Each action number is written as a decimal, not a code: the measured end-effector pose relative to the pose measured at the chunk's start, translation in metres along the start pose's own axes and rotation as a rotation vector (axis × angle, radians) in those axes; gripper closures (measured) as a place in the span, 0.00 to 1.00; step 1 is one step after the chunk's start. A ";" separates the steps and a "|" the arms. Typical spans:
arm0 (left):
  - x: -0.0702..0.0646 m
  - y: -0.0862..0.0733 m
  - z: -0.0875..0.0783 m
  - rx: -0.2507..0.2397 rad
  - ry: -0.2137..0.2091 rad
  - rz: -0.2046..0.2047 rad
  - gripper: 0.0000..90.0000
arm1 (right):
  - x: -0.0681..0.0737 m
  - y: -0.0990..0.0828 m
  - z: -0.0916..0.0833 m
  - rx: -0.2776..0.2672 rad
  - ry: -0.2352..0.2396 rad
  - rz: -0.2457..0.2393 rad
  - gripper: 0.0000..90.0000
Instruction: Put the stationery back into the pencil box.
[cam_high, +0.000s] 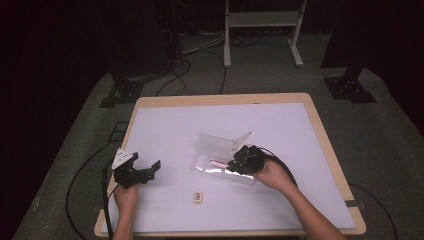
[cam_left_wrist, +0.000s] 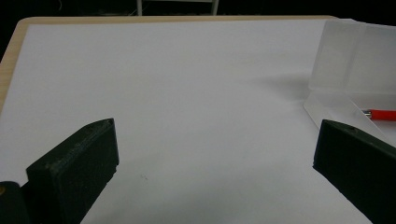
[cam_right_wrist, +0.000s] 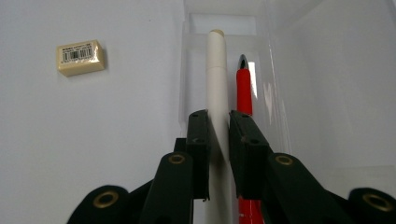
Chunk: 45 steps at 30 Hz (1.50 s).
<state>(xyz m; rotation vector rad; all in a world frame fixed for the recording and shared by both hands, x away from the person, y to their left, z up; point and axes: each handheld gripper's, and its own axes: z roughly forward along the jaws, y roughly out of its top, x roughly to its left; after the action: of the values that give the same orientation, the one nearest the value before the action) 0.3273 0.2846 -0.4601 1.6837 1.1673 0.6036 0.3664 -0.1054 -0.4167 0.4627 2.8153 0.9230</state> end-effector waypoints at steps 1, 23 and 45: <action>0.000 0.000 0.000 0.000 0.000 0.000 0.00 | 0.000 0.000 0.001 0.001 0.001 0.006 0.86; 0.000 0.000 0.000 0.000 -0.001 0.000 0.00 | -0.007 -0.001 0.022 0.041 0.028 0.020 0.86; 0.000 0.000 0.000 0.000 -0.001 0.000 0.00 | -0.010 -0.004 0.037 0.061 0.052 0.039 0.86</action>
<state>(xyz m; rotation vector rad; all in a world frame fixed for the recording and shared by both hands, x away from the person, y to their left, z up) 0.3274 0.2845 -0.4601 1.6842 1.1660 0.6026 0.3834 -0.0916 -0.4486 0.5098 2.8983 0.8709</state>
